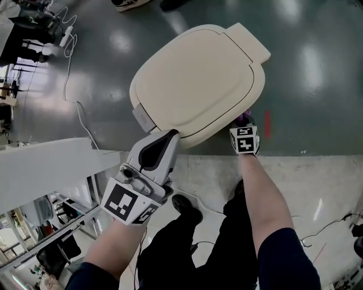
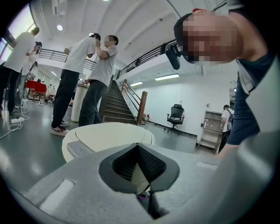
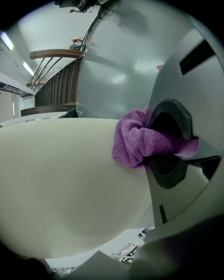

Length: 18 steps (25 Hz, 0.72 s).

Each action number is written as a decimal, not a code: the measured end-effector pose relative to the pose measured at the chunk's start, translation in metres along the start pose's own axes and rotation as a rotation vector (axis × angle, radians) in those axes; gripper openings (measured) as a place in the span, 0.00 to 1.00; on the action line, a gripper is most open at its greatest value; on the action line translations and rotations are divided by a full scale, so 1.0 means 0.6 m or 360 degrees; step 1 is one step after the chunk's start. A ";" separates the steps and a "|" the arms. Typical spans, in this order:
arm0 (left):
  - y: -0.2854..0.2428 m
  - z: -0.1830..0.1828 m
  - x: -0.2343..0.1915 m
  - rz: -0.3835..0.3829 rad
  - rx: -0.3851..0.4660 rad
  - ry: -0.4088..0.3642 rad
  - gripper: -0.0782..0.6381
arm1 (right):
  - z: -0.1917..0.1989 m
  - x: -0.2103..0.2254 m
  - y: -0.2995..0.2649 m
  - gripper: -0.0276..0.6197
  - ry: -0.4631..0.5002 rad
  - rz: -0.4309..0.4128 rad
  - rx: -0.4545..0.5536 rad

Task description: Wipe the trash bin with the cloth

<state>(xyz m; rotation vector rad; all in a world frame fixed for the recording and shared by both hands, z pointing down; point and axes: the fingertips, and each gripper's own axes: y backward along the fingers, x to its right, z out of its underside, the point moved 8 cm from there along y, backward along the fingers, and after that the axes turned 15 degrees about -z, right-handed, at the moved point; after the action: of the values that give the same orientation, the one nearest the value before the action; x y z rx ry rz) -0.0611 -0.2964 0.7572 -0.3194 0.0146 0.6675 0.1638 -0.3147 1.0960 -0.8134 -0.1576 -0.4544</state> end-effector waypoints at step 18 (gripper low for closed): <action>-0.003 -0.012 0.007 0.0004 -0.0165 -0.0034 0.09 | -0.182 -0.166 0.231 0.16 0.0027 -0.0166 0.0336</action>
<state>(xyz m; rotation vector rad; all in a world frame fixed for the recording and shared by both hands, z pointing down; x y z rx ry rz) -0.0560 -0.2975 0.7504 -0.4120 -0.0403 0.6756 0.1333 -0.2788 0.8990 -0.5957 -0.2289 -0.5330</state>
